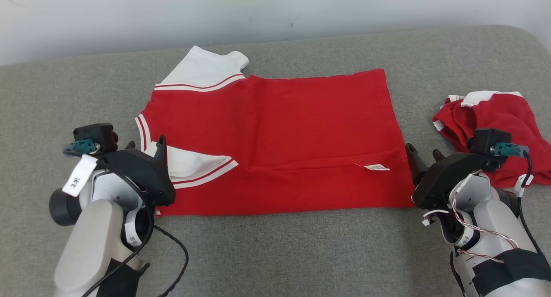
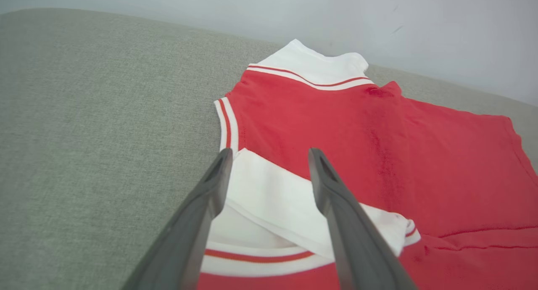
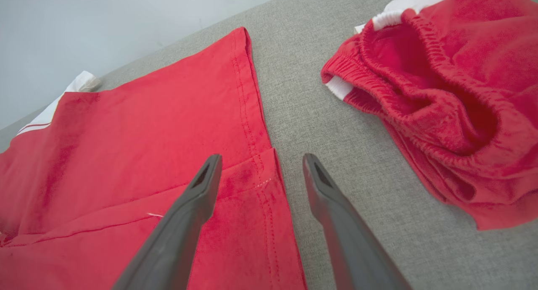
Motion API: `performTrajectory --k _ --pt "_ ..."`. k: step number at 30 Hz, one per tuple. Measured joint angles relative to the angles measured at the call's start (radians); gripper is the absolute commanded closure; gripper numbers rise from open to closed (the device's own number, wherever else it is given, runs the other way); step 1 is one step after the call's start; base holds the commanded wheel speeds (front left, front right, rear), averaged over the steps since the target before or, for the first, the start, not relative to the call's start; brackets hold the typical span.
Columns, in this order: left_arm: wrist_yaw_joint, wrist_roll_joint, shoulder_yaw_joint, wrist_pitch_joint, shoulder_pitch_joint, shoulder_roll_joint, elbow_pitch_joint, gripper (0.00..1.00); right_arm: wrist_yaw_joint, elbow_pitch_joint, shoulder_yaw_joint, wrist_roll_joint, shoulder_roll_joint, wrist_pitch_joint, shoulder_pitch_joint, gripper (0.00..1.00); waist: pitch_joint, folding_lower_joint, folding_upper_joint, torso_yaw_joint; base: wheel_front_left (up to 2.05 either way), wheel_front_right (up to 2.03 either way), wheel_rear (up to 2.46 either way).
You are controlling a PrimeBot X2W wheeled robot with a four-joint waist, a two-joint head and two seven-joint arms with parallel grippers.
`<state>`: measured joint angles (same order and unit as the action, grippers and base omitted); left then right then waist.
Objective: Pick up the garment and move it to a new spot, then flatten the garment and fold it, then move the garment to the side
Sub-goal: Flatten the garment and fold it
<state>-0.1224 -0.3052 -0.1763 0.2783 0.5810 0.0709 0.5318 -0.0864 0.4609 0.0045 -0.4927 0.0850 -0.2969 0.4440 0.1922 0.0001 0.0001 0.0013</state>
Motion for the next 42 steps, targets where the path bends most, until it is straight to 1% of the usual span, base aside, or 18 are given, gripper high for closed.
performTrajectory --k 8,10,11,15,20,25,30,33,41,42 --pt "0.000 0.029 -0.001 -0.049 -0.002 0.026 0.019 0.00 0.018 -0.002 -0.006 0.000 0.004 0.044 -0.004 0.00 -0.024 -0.0001 0.0000 0.006 0.00 0.00 0.00" --pt "0.000 0.033 -0.001 -0.066 -0.014 0.030 0.021 0.00 0.027 -0.005 -0.005 0.000 0.007 0.051 -0.014 0.00 -0.035 0.0000 -0.0001 0.008 0.00 0.00 0.00" --pt "0.000 0.033 -0.002 -0.069 -0.029 0.032 0.021 0.00 0.034 -0.008 -0.003 0.000 0.008 0.051 -0.025 0.00 -0.042 0.0000 -0.0001 0.009 0.00 0.00 0.00" --pt "0.000 0.039 -0.007 -0.077 -0.116 0.042 0.031 0.00 0.042 -0.010 0.003 0.000 0.013 0.050 -0.095 0.00 -0.069 -0.0002 -0.0001 0.014 0.00 0.00 0.00" --pt "0.000 0.041 -0.015 -0.077 -0.200 0.057 0.036 0.00 0.042 -0.013 0.019 0.002 0.012 0.050 -0.150 0.00 -0.097 -0.0002 -0.0002 0.017 0.00 0.00 0.00" --pt "0.000 0.042 -0.022 -0.077 -0.230 0.059 0.040 0.00 0.041 -0.019 0.023 0.011 0.012 0.050 -0.174 0.00 -0.101 -0.0002 -0.0001 0.011 0.00 0.00 0.00" --pt "0.000 0.042 -0.021 -0.076 -0.232 0.061 0.053 0.00 0.041 -0.015 0.027 0.014 0.010 0.051 -0.172 0.00 -0.084 -0.0001 -0.0002 0.004 0.00 0.00 0.00" --pt "0.000 0.043 -0.021 -0.072 -0.230 0.058 0.065 0.00 0.034 -0.009 0.028 0.020 0.010 0.052 -0.170 0.00 -0.071 -0.0002 -0.0002 0.002 0.00 0.00 0.00" --pt "0.000 0.051 -0.020 -0.066 -0.205 0.051 0.071 0.00 0.033 0.015 0.038 0.027 0.010 0.056 -0.139 0.00 -0.030 0.0000 -0.0002 0.004 0.00 0.00 0.00" --pt "0.000 0.051 -0.020 -0.066 -0.196 0.051 0.072 0.05 0.032 0.019 0.037 0.027 0.010 0.060 -0.133 0.00 -0.025 0.0000 -0.0002 0.005 0.00 0.00 0.00"
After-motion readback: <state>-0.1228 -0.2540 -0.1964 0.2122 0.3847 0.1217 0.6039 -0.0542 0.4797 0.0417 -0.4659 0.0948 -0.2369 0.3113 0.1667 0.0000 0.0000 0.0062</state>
